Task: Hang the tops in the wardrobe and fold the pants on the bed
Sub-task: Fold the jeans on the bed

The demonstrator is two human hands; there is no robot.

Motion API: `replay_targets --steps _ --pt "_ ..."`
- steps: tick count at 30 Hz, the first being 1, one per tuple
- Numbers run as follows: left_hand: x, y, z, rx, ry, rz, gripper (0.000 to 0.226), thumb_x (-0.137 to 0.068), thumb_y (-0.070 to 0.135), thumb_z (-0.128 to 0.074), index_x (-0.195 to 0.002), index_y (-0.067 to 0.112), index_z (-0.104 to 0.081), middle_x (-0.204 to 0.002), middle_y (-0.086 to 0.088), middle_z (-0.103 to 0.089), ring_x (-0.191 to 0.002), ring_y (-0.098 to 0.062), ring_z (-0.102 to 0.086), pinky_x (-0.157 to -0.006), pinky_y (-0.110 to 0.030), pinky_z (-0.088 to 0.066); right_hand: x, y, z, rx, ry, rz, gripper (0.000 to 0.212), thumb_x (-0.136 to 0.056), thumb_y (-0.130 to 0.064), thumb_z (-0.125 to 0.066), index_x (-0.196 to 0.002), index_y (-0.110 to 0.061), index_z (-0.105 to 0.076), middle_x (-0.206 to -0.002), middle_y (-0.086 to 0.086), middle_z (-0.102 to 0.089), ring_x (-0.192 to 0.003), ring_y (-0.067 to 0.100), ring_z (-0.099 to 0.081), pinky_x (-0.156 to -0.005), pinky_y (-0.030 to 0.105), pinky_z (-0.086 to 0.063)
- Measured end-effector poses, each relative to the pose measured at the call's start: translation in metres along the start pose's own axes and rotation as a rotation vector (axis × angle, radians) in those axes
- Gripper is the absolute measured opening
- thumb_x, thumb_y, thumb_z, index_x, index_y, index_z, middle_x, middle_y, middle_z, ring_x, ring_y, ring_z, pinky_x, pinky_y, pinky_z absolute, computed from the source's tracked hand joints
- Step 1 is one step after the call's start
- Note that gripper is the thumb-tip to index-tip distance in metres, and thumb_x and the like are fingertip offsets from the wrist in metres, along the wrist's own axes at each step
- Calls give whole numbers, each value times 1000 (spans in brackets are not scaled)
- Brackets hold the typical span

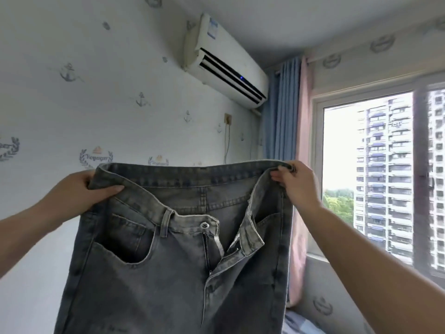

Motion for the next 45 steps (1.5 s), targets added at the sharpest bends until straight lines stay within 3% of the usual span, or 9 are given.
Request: replay_targets --steps 14,18,22,28,30,34,38,40,45 --pt "79 168 -206 237 -264 -192 6 -81 37 -71 -84 34 -68 -80 16 -70 -77 -5 -64 -63 -23 -46 7 -36 292 405 259 -47 14 -96 -15 -52 -85 -23 -58 -76 -5 -73 -78 12 -72 -90 45 -53" --pt "115 212 -261 381 -430 -163 5 -84 34 -69 -79 34 -71 -77 16 -72 -73 -4 -68 -64 -23 -49 18 -48 374 574 335 -92 12 -95 -21 -51 -86 -24 -58 -76 -7 -74 -82 12 -71 -89 46 -53" --pt "159 255 -316 621 -674 -102 15 -86 32 -67 -86 19 -74 -83 -3 -75 -77 -20 -72 -66 -32 -58 12 -87 454 722 444 -97 16 -92 -28 -50 -91 -18 -63 -83 -1 -74 -88 21 -70 -90 51 -52" --pt "213 287 -375 898 -801 54 19 -79 39 -72 -82 20 -73 -81 -8 -74 -74 -27 -72 -69 -42 -60 -26 -156 481 892 516 -17 16 -84 -28 -53 -88 -21 -67 -75 -4 -71 -82 15 -68 -85 38 -55" --pt "227 276 -389 928 -846 87 22 -76 41 -72 -82 19 -72 -78 -8 -74 -70 -26 -72 -65 -39 -60 -39 -151 473 886 513 -29 20 -83 -22 -54 -96 -18 -68 -61 -13 -68 -70 8 -66 -77 30 -56" --pt "249 218 -408 922 -916 181 16 -88 31 -65 -86 15 -68 -63 3 -66 -56 -10 -63 -47 -20 -50 -50 -85 427 896 409 -130 14 -81 -28 -47 -75 -27 -60 -61 -15 -65 -69 11 -60 -67 17 -53" --pt "266 119 -421 848 -915 364 17 -91 28 -62 -88 11 -66 -62 4 -64 -53 -7 -60 -45 -19 -48 -18 26 344 863 274 -286 21 -83 -15 -44 -78 -29 -59 -49 -21 -62 -46 -5 -58 -41 10 -44" --pt "278 53 -427 780 -904 501 15 -91 27 -61 -87 13 -65 -61 6 -64 -53 -6 -61 -45 -19 -48 8 95 303 872 193 -376 22 -82 -13 -44 -84 -27 -61 -49 -15 -62 -49 -2 -59 -34 10 -40" --pt "317 -147 -441 502 -808 882 14 -93 28 -60 -83 18 -60 -64 0 -58 -52 -11 -56 -53 -24 -51 101 310 199 988 -104 -591 30 -87 -20 -47 -109 -15 -66 -97 8 -63 -91 25 -58 -77 27 -45"
Point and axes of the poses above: each hand's wrist, its own x-axis away from the middle knuckle, its own z-axis out of the back of the hand, y = z × x, the point moved 3 cm from there along -x, towards the middle knuckle
